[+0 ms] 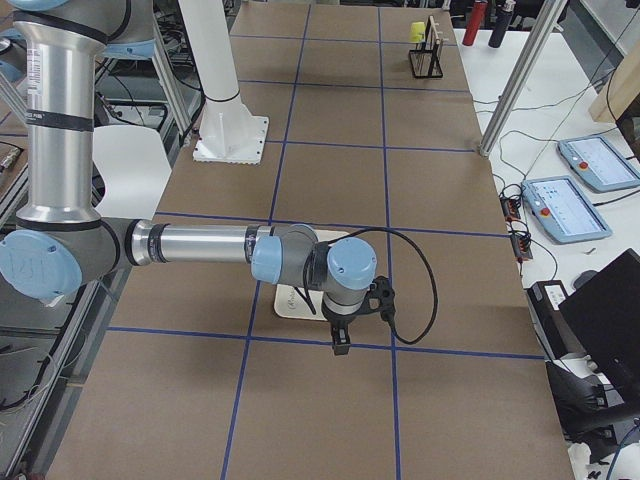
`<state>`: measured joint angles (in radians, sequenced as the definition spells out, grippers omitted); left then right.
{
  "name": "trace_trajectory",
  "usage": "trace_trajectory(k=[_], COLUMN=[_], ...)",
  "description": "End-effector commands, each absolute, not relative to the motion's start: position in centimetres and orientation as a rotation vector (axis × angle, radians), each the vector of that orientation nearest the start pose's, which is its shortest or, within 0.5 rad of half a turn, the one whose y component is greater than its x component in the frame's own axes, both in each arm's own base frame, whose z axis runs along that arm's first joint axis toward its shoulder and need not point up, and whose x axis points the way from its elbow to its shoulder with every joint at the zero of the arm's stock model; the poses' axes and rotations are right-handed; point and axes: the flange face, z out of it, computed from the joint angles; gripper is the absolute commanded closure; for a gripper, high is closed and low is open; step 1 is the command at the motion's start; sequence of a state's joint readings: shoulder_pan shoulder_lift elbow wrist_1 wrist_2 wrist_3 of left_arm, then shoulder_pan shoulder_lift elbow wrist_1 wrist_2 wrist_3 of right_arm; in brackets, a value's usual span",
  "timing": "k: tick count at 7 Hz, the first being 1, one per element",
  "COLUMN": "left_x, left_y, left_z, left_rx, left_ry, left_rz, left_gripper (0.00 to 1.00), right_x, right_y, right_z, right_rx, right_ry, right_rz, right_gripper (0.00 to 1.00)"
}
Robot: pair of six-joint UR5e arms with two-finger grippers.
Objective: Left arm grabs green cup and hands to right arm on tray
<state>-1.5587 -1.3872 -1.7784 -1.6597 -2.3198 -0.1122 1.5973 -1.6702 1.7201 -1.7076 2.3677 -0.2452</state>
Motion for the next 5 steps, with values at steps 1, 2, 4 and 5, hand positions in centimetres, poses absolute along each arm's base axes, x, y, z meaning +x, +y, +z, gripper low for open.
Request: trace_trajectory(k=[1,2,4,5], left_x=[-6.2,-6.1,-6.2,-6.2], left_y=[-42.2,-42.2,-42.2,-42.2], left_z=[63.0,63.0,63.0,63.0], left_rx=[0.067,0.066,0.066,0.066], left_ry=[0.752,0.75,0.746,0.745], left_rz=[-0.054,-0.052,-0.053,-0.052], left_gripper=[0.0,0.0,0.0,0.0], right_x=[5.5,4.1,3.6,3.6], right_y=[-44.7,-44.9,-45.6,-45.6], right_z=[63.6,63.5,62.8,62.9], right_rx=[0.024,0.006,0.033,0.031], right_ry=[-0.796,-0.794,-0.785,-0.785], right_rz=[-0.194,-0.205,-0.222,-0.221], right_gripper=[0.01,0.01,0.01,0.01])
